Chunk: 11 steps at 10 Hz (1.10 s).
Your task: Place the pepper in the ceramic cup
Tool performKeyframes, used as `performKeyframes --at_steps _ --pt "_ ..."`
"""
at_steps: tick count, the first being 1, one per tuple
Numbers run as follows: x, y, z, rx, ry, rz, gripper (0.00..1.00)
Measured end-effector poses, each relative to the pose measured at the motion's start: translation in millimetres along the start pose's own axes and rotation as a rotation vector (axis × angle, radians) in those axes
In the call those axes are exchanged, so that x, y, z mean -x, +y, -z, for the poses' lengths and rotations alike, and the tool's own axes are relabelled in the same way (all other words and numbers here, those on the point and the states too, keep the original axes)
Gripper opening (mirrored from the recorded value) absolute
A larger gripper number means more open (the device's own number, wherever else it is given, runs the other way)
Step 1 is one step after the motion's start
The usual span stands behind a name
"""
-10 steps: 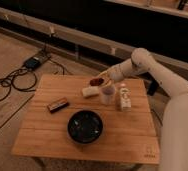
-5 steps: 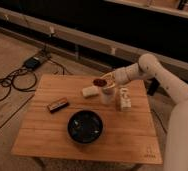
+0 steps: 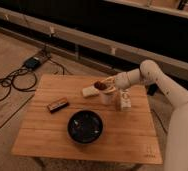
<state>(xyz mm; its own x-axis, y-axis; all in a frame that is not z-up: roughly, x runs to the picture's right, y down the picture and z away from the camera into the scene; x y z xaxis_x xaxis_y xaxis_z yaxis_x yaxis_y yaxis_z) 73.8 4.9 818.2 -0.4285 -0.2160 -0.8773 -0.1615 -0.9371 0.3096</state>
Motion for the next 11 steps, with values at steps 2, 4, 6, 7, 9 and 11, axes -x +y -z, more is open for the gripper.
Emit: performKeyframes --at_steps 2,4,6,7,9,11 --pt "9 -3 2 0.005 0.001 -0.017 0.0" --pt "18 -4 6 0.013 -0.013 -0.023 0.0" --pt "27 -3 11 0.025 -0.027 -0.028 0.0" --pt "29 -3 12 0.029 -0.03 -0.029 0.0" --pt "34 2 15 0.048 -0.035 -0.027 0.0" --pt "36 5 16 0.06 -0.031 -0.027 0.0"
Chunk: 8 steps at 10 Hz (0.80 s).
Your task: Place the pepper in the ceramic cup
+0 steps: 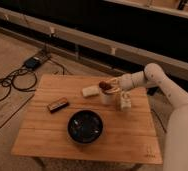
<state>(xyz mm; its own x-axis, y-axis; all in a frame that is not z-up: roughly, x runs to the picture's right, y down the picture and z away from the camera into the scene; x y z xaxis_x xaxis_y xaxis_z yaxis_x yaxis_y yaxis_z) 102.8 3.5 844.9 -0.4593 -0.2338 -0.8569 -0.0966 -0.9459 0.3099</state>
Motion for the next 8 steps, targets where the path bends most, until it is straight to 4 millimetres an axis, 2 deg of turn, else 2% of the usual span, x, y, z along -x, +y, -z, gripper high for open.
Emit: performKeyframes --at_steps 2,8 --pt "-1.5 0.9 -0.4 0.009 0.013 -0.002 0.11" --pt "-2.7 -1.6 -1.4 0.022 0.036 -0.005 0.73"
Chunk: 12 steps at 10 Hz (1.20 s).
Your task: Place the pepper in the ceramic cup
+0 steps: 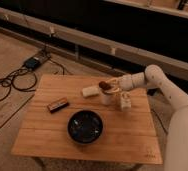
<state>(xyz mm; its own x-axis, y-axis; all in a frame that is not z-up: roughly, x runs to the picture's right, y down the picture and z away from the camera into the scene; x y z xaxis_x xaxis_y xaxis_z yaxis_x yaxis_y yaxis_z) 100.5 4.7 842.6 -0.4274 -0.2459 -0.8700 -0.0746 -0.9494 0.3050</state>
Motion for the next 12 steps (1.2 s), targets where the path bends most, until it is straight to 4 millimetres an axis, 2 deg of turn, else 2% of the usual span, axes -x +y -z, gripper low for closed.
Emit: performKeyframes --at_steps 2,12 --pt "0.9 -0.4 0.7 0.004 -0.001 -0.001 0.8" --pt "-0.3 1.6 4.9 0.029 -0.007 0.003 0.8"
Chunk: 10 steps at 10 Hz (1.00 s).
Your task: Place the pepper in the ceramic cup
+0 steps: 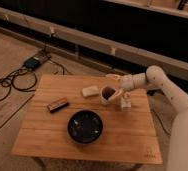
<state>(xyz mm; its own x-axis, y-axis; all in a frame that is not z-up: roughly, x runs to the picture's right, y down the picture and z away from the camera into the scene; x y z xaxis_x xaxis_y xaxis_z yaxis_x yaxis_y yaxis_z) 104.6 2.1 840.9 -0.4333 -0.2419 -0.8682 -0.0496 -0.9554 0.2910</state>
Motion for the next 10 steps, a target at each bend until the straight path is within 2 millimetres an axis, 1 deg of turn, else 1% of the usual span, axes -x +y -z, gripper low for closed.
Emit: performKeyframes --at_steps 5,7,10 --pt "0 -1 0 -0.003 0.002 0.0 0.8" --pt "-11 0 -2 -0.015 0.014 0.023 0.8" --pt "-33 2 -11 -0.043 0.053 0.078 0.8"
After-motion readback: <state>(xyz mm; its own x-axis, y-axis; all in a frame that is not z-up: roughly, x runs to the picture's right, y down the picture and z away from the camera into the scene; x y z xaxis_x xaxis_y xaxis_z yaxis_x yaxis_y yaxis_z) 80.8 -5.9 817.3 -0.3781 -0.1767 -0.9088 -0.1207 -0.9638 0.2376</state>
